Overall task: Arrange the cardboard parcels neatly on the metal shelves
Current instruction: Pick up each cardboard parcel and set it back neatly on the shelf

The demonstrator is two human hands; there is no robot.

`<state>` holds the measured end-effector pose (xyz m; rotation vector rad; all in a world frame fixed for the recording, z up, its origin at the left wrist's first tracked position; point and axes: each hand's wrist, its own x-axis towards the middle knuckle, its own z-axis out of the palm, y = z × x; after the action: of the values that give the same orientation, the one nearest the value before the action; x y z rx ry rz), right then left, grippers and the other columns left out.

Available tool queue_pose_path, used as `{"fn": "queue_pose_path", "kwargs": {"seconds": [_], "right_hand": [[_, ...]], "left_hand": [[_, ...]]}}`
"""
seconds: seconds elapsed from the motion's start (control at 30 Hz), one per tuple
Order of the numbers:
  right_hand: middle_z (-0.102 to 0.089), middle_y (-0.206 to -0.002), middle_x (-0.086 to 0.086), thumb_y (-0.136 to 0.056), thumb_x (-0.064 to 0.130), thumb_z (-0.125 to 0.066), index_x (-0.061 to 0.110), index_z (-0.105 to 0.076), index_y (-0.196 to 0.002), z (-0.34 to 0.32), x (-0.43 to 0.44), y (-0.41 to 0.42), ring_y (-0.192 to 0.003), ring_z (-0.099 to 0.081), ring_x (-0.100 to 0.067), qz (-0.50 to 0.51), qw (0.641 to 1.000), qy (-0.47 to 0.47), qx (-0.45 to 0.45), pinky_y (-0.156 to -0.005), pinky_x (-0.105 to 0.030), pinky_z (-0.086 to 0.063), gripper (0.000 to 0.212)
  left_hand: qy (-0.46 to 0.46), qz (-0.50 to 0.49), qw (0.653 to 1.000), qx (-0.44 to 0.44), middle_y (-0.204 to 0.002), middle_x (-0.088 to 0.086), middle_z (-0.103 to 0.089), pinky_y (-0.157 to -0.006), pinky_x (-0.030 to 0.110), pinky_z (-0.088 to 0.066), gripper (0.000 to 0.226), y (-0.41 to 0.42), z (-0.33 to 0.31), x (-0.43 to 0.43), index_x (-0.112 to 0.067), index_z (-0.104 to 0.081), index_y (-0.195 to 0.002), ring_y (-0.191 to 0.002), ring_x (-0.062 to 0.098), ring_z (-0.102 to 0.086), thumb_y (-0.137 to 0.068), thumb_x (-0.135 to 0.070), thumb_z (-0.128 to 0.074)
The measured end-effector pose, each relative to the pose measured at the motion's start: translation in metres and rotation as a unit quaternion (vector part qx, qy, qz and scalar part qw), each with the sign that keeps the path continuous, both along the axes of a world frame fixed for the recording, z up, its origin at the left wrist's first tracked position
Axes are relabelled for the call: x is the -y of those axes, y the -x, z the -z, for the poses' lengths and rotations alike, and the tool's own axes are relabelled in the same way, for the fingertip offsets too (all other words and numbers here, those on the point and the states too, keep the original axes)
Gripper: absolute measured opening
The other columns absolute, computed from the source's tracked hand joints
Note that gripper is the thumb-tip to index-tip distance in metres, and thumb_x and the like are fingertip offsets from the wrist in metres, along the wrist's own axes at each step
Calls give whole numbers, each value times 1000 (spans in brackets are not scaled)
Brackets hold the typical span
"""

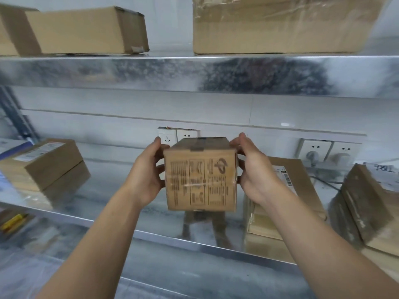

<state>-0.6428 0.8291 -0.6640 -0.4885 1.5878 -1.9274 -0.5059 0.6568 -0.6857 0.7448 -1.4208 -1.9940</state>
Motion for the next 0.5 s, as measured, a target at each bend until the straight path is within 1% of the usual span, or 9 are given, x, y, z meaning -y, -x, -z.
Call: {"fn": "queue_pose_path", "kwargs": {"seconds": [0.07, 0.1, 0.17, 0.2, 0.23, 0.3, 0.33, 0.43, 0.5], "right_hand": [[-71, -99, -1, -108, 44, -45, 18, -61, -97, 10, -2, -5, -100, -66, -21, 19, 999, 1, 25, -79, -40, -50, 32], [-72, -104, -4, -107, 41, -49, 17, -61, -102, 15, -2, -8, -100, -68, -21, 22, 999, 1, 35, -79, -40, -52, 27], [-71, -101, -4, -105, 32, -56, 18, -57, -103, 26, -1, -13, -88, -69, -16, 23, 999, 4, 47, -75, -37, -55, 15], [-71, -101, -3, -104, 29, -58, 20, -56, -103, 32, 0, -14, -85, -69, -16, 24, 999, 4, 46, -72, -35, -56, 9], [-71, -104, -3, -104, 27, -59, 22, -56, -106, 35, 1, -16, -86, -69, -17, 25, 999, 5, 46, -72, -35, -57, 6], [-72, -112, -4, -104, 27, -59, 26, -56, -123, 41, 0, -20, -92, -71, -20, 21, 998, 6, 54, -76, -37, -59, 19], [-74, -110, -2, -104, 28, -59, 28, -54, -129, 44, 0, -21, -90, -73, -18, 11, 998, 9, 65, -74, -36, -59, 26], [-80, -91, 6, -104, 31, -58, 29, -55, -133, 53, -2, -24, -77, -77, -12, -19, 996, 3, 85, -65, -31, -58, 29], [-80, -94, 5, -103, 31, -59, 30, -56, -135, 55, -4, -22, -83, -77, -16, -19, 995, 8, 100, -68, -35, -59, 32]], "left_hand": [[-22, -15, 1000, -10, -77, -10, -59, -62, 32, -35, 33, -1, 11, -5, -23, -65, -93, -71, 14, -53, -102, -50, -48], [-28, -18, 999, -9, -78, -9, -62, -65, 34, -37, 33, -1, 15, -9, -22, -67, -96, -74, 16, -55, -102, -49, -50], [-26, -10, 1000, 4, -88, -1, -71, -72, 36, -46, 32, -3, 22, -15, -18, -69, -103, -81, 21, -65, -103, -44, -51], [-22, -3, 1000, 15, -96, 4, -75, -75, 36, -51, 32, -4, 25, -18, -16, -70, -109, -85, 24, -69, -103, -41, -51], [-19, 3, 1000, 25, -104, 9, -76, -77, 36, -54, 32, -5, 28, -21, -14, -70, -114, -88, 26, -71, -103, -38, -52], [-14, 11, 999, 34, -111, 13, -76, -78, 37, -55, 33, -7, 32, -26, -13, -70, -118, -89, 26, -73, -103, -36, -52], [-19, 12, 999, 38, -110, 13, -76, -77, 37, -55, 34, -8, 34, -26, -13, -70, -119, -88, 25, -74, -103, -36, -52], [-45, 13, 998, 47, -101, 9, -78, -76, 37, -54, 35, -11, 35, -28, -15, -73, -112, -81, 23, -75, -104, -39, -49], [-40, 14, 997, 58, -100, 8, -78, -76, 37, -53, 37, -13, 34, -28, -16, -74, -106, -81, 23, -74, -105, -41, -47]]}}
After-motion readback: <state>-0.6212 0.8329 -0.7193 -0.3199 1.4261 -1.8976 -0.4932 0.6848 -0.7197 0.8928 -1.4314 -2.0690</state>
